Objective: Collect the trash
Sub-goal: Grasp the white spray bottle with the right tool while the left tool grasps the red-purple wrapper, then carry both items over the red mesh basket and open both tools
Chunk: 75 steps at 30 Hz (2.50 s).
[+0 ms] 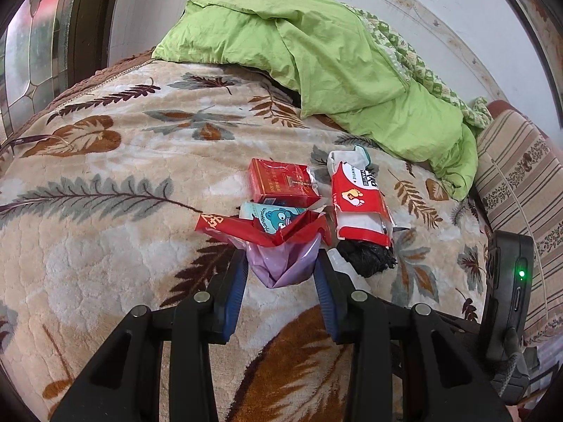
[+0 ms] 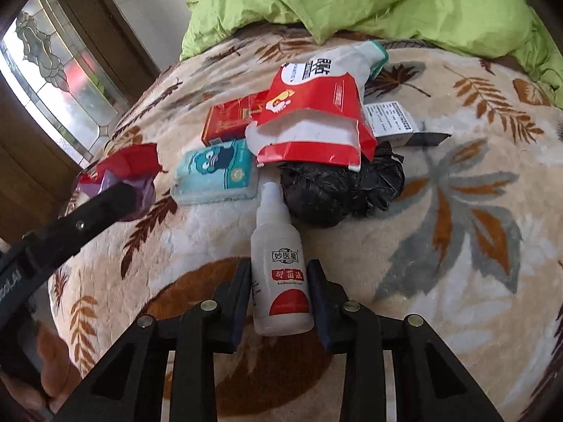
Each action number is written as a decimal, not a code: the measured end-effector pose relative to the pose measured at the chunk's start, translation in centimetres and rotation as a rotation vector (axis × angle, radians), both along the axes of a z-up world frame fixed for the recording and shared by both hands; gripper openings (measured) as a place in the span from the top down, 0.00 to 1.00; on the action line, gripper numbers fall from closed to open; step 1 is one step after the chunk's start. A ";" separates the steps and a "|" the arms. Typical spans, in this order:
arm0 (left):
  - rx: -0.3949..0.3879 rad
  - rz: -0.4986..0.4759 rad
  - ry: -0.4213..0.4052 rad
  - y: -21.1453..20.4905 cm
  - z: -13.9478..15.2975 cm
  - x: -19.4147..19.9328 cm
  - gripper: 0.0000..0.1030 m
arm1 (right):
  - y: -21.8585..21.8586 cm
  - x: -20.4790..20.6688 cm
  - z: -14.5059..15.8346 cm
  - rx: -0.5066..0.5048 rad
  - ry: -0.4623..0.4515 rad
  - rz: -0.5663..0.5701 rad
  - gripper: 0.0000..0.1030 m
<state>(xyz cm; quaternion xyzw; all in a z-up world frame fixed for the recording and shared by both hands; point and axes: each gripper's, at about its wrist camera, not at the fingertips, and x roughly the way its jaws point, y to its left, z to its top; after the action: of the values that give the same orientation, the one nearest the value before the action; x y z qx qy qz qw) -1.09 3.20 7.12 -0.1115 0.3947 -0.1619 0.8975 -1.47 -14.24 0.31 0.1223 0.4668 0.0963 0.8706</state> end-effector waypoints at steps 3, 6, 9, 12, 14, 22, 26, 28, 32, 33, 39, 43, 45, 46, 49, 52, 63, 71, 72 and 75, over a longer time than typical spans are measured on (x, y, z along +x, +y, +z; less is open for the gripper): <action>0.013 -0.012 -0.012 -0.4 0.1 -0.3 0.64 | 0.2 -0.4 0.3 -0.022 -0.016 -0.023 0.68; 0.027 -0.031 -0.029 -1.1 0.3 -0.8 0.64 | -0.1 -1.9 1.2 -0.042 -0.052 -0.028 0.69; 0.043 -0.057 -0.052 -1.9 0.5 -1.4 0.64 | -1.3 -3.8 2.6 -0.003 -0.094 -0.071 0.69; 0.061 -0.084 -0.067 -2.9 0.5 -2.2 0.64 | -2.8 -6.4 4.0 0.021 -0.144 -0.120 0.69; 0.066 -0.106 -0.073 -3.5 0.5 -2.9 0.64 | -3.5 -7.8 4.6 0.033 -0.168 -0.153 0.69; 0.118 -0.203 -0.100 -5.5 0.4 -7.4 0.64 | -5.0 -12.1 5.8 0.061 -0.240 -0.228 0.69; 0.136 -0.224 -0.113 -5.9 0.4 -8.8 0.64 | -5.2 -13.4 5.7 0.074 -0.240 -0.234 0.69; 0.136 -0.223 -0.118 -6.0 0.5 -9.0 0.64 | -5.2 -13.7 5.6 0.073 -0.239 -0.239 0.69; 0.145 -0.219 -0.123 -6.0 0.4 -8.9 0.64 | -5.4 -13.8 5.4 0.075 -0.235 -0.243 0.69; 0.143 -0.220 -0.122 -6.0 0.4 -8.9 0.64 | -5.5 -13.8 5.4 0.076 -0.236 -0.245 0.69; 0.143 -0.219 -0.120 -6.0 0.3 -8.9 0.64 | -5.6 -13.8 5.3 0.085 -0.232 -0.251 0.69; 0.142 -0.221 -0.119 -6.0 0.3 -8.8 0.64 | -5.4 -13.7 5.3 0.085 -0.232 -0.247 0.69; 0.141 -0.220 -0.120 -6.0 0.3 -8.8 0.64 | -5.4 -13.7 5.3 0.087 -0.230 -0.246 0.69; 0.140 -0.220 -0.119 -6.0 0.3 -8.8 0.64 | -5.4 -13.7 5.3 0.089 -0.229 -0.247 0.69; 0.134 -0.230 -0.119 -6.2 0.2 -9.0 0.64 | -5.7 -13.8 5.3 0.104 -0.227 -0.255 0.69; 0.106 -0.258 -0.112 -6.8 0.4 -9.5 0.64 | -6.3 -14.2 5.4 0.136 -0.225 -0.272 0.69; 0.047 -0.474 -0.133 -12.3 2.9 -14.7 0.64 | -11.9 -22.6 7.7 0.243 -0.254 -0.388 0.69; 0.018 -0.696 -0.165 -18.9 5.6 -20.6 0.64 | -17.5 -32.1 9.9 0.207 -0.288 -0.547 0.69; 0.014 -0.724 -0.165 -19.7 5.8 -21.3 0.64 | -18.3 -33.7 10.2 0.194 -0.293 -0.580 0.69; 0.009 -0.828 -0.153 -22.8 6.2 -24.0 0.64 | -20.5 -37.6 10.4 0.185 -0.296 -0.665 0.69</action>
<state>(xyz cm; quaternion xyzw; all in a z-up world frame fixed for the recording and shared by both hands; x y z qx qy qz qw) -25.11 -19.62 13.27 0.0729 0.3393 -0.5150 0.7838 -39.08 -34.70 10.68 0.3302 0.2602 -0.1330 0.8975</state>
